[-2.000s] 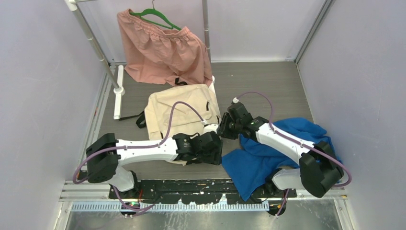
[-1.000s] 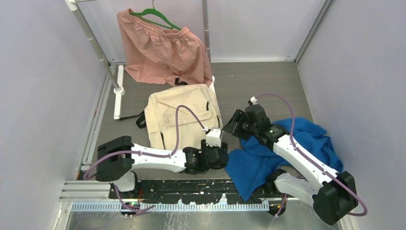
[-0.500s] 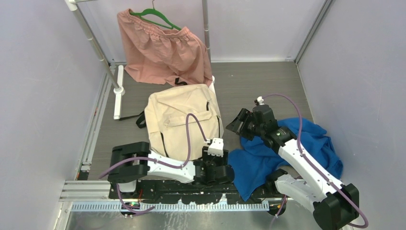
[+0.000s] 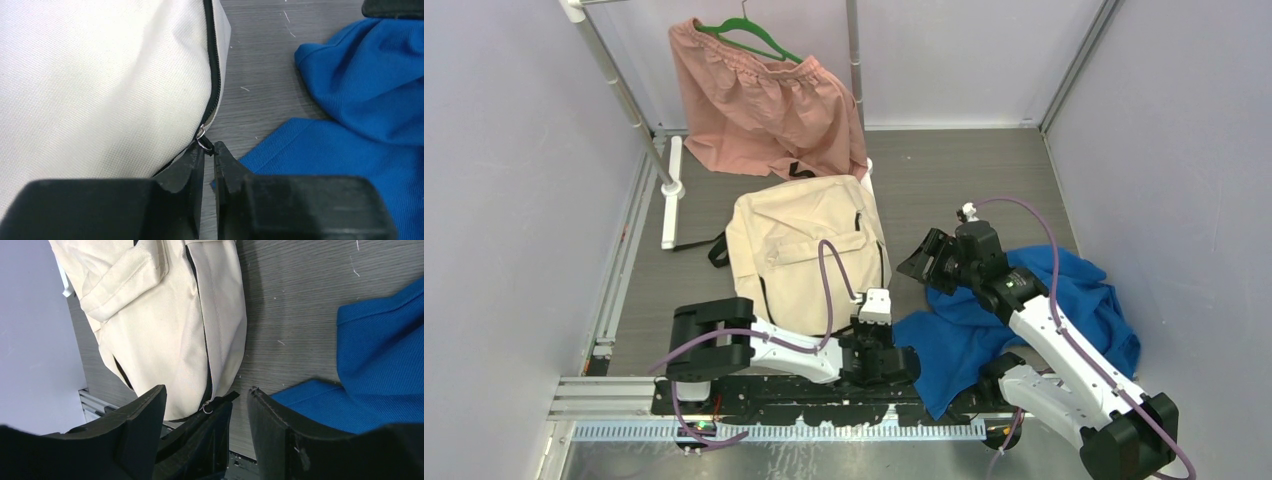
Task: Pack the student bag
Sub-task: Zip the student bag at the center of the board.
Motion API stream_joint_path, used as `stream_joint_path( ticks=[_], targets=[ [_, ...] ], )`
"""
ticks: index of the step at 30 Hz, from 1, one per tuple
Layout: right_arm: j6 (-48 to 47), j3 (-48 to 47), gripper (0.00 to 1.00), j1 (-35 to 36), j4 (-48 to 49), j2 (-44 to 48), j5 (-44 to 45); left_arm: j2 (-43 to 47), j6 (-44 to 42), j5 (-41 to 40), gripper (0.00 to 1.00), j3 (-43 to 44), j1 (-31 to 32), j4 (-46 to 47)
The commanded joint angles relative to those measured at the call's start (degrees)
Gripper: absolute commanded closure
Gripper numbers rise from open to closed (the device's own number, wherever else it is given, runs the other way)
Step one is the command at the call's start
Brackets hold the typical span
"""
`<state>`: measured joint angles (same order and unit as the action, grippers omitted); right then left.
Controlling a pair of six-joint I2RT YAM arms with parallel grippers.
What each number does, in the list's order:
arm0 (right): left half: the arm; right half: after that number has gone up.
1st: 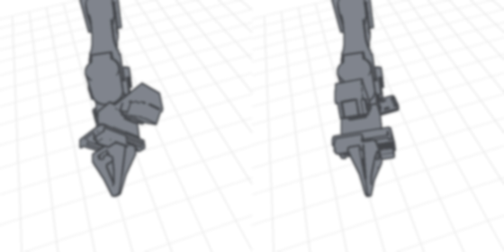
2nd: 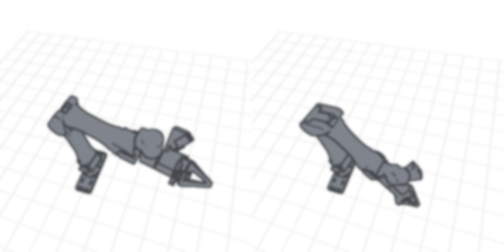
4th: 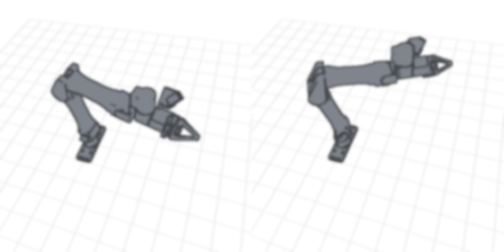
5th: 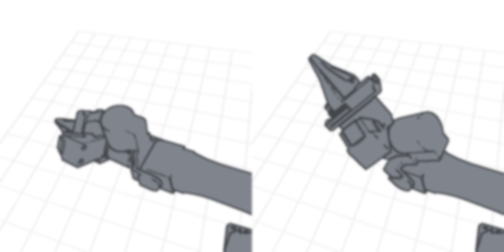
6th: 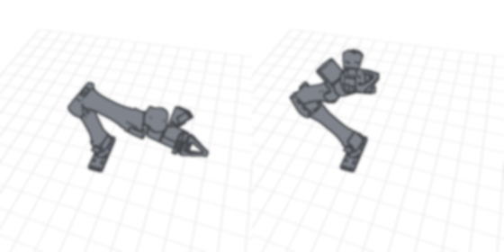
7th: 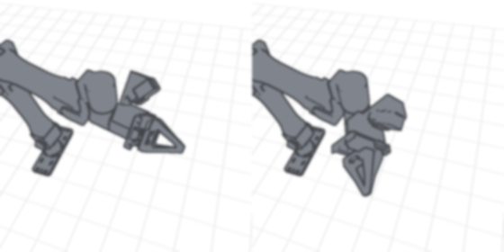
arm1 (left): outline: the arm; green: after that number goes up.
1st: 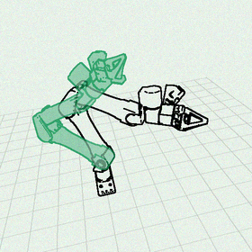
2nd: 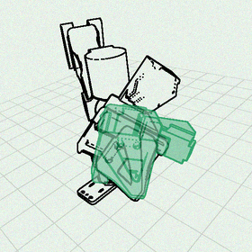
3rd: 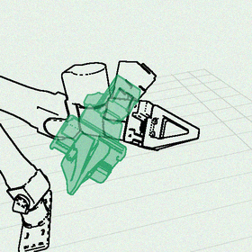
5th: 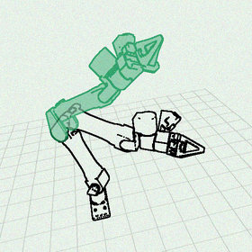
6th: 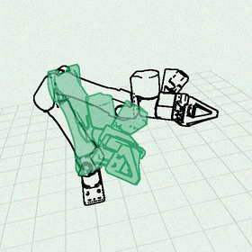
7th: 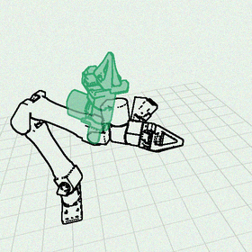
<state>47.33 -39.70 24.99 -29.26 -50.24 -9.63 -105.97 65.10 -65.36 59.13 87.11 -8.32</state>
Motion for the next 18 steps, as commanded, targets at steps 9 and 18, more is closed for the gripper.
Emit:
stream_joint_path(
  ticks=[9, 18],
  targets=[
    [-1.63, -0.34, 0.34, -1.35, 0.9, -0.95, -3.03, 12.74, -0.04, 5.95, 1.0, -6.16, -1.13, 0.81],
    [11.89, 5.52, 0.34, -1.05, 13.87, -4.83, -8.79, 22.85, -6.65, 21.32, 1.0, -12.76, -5.9, 5.89]
  ],
)
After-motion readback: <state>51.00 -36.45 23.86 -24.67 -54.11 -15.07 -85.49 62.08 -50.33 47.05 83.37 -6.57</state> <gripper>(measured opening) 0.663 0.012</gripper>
